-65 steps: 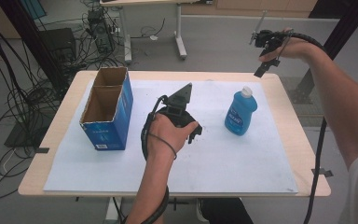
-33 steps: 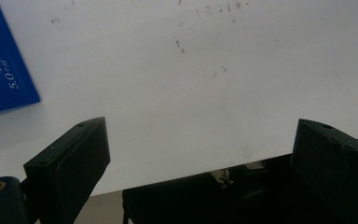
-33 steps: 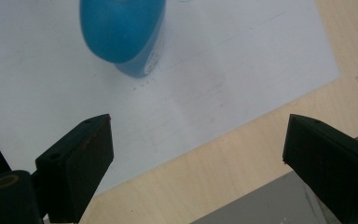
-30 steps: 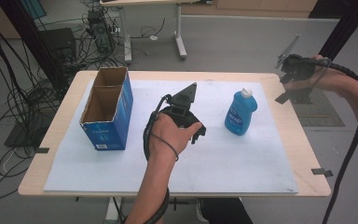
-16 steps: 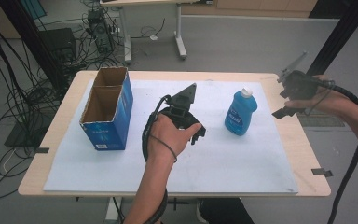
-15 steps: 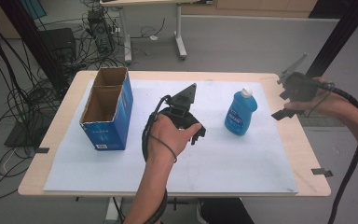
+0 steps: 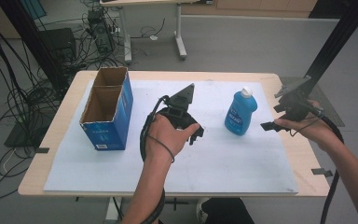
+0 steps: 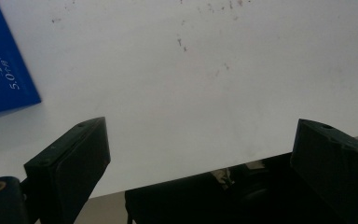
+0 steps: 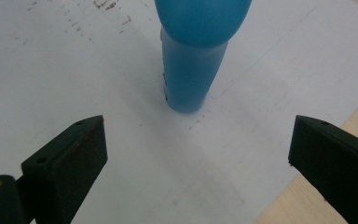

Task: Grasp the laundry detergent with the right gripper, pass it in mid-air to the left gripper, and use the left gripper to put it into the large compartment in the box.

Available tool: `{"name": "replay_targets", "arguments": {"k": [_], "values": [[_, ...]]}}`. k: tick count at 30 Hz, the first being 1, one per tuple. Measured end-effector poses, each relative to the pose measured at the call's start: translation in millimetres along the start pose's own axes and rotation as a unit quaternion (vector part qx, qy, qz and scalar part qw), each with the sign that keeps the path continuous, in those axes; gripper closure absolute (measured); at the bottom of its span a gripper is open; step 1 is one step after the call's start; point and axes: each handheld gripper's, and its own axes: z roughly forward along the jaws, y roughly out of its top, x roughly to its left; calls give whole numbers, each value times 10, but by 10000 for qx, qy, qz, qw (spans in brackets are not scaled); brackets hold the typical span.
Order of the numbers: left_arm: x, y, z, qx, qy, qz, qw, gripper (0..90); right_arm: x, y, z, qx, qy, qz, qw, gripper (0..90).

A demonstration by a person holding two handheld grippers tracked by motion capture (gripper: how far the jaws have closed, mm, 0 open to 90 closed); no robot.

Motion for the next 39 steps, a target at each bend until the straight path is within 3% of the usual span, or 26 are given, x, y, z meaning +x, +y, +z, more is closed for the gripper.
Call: {"name": "replay_targets", "arguments": {"k": [6,16,28,39], "values": [[9,16,24,14,-11,5,10000,51,75,-16,179,-259,-245,74,9993,39],[68,28,88,73,-6,-65,10000,51,150,-37,472,-518,-392,204,9977,41],[72,67,116,110,22,-55,9999,51,176,-44,688,-967,-566,372,9930,32],[71,80,140,155,42,-89,9998,51,193,-42,880,-1448,-679,572,9855,29]]}}
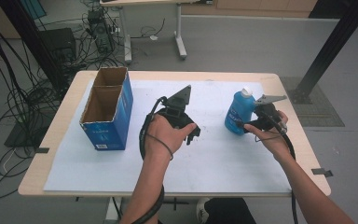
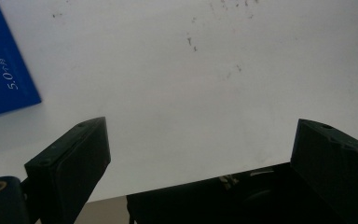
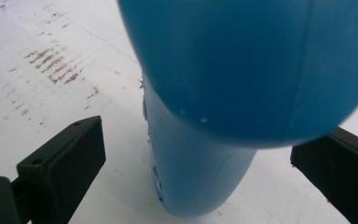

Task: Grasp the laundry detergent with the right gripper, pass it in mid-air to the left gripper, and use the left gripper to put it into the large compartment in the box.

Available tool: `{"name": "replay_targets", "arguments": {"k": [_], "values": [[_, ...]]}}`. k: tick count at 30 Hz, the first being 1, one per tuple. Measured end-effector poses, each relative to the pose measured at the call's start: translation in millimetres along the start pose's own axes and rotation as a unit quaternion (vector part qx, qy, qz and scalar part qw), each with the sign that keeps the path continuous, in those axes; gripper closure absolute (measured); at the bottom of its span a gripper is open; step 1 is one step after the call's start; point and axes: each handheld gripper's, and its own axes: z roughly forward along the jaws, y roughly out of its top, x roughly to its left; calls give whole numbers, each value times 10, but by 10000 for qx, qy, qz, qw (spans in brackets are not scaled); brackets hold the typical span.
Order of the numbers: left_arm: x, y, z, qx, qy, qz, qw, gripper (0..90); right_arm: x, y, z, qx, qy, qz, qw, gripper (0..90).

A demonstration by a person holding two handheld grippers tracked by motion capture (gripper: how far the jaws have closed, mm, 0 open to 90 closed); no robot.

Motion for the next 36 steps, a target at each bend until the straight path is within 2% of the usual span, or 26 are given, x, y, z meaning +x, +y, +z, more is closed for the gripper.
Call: {"name": "replay_targets", "arguments": {"k": [22,36], "values": [[-10,40,-8,19,46,3,10000,52,19,-71,219,-354,-178,34,9992,24],[-20,31,-15,-4,60,6,10000,51,36,-49,210,-496,-189,-36,9986,21]]}}
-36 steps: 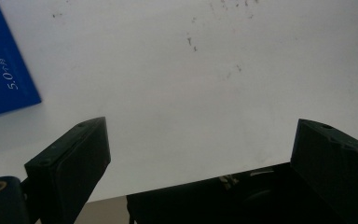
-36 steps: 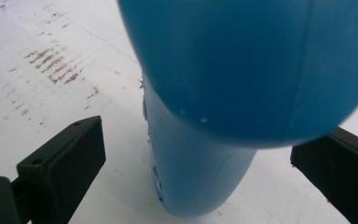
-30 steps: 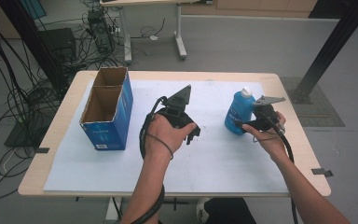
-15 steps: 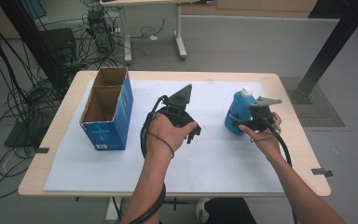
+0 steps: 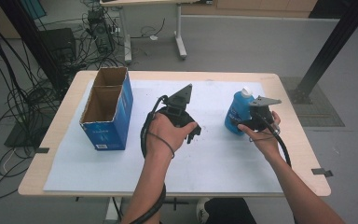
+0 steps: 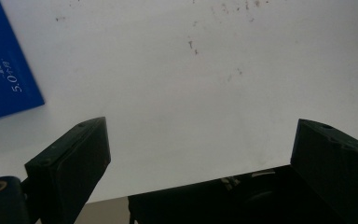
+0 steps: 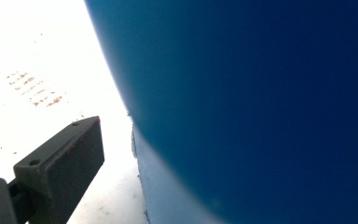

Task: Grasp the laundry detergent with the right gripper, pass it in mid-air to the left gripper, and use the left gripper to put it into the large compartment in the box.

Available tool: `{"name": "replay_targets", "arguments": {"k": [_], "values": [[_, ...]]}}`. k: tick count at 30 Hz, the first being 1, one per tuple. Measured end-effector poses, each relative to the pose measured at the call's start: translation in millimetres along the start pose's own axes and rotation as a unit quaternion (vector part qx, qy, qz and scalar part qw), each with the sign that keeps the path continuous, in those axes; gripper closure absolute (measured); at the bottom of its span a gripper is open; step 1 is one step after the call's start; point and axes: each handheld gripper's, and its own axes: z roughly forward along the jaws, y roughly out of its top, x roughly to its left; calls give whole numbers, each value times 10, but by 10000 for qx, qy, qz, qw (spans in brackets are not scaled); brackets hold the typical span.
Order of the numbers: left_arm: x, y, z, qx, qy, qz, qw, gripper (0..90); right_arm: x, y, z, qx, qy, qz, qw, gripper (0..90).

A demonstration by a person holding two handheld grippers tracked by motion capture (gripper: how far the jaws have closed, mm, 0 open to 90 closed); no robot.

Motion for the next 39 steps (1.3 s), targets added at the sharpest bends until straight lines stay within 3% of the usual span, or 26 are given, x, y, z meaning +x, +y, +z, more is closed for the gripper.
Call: {"name": "replay_targets", "arguments": {"k": [39], "values": [[-24,6,-14,27,52,19,10000,51,19,26,-19,-121,-45,-42,9999,20]]}}
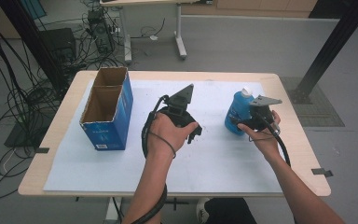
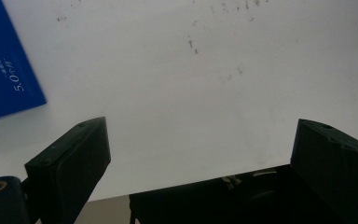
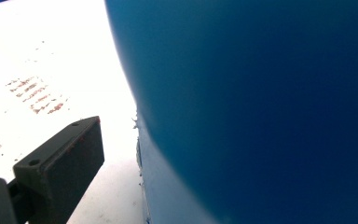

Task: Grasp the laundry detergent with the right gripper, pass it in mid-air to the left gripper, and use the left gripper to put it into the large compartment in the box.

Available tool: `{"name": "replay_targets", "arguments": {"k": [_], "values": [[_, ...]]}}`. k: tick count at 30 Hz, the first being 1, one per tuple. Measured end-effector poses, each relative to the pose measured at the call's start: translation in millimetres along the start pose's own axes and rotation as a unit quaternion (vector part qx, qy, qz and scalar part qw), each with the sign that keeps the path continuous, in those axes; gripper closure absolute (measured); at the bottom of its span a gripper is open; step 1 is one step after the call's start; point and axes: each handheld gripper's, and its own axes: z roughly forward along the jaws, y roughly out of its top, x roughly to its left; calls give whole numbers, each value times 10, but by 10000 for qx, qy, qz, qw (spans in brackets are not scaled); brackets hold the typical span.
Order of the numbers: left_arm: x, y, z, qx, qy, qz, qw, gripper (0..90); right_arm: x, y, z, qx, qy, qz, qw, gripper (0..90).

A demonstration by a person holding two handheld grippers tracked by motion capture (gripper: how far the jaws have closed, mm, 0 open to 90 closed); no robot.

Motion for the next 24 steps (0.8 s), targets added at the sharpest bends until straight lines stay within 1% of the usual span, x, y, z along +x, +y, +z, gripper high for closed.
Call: {"name": "replay_targets", "arguments": {"k": [5,18,24], "values": [[-6,2,-8,-19,1,-24,10000,51,-5,5,-4,-5,5,-8,10000,20],[-14,11,-24,-12,19,29,10000,51,-10,14,-19,-41,-54,-41,10000,20],[-14,9,-23,-30,28,-5,10000,51,-7,16,-18,-34,-51,-38,10000,20]]}}
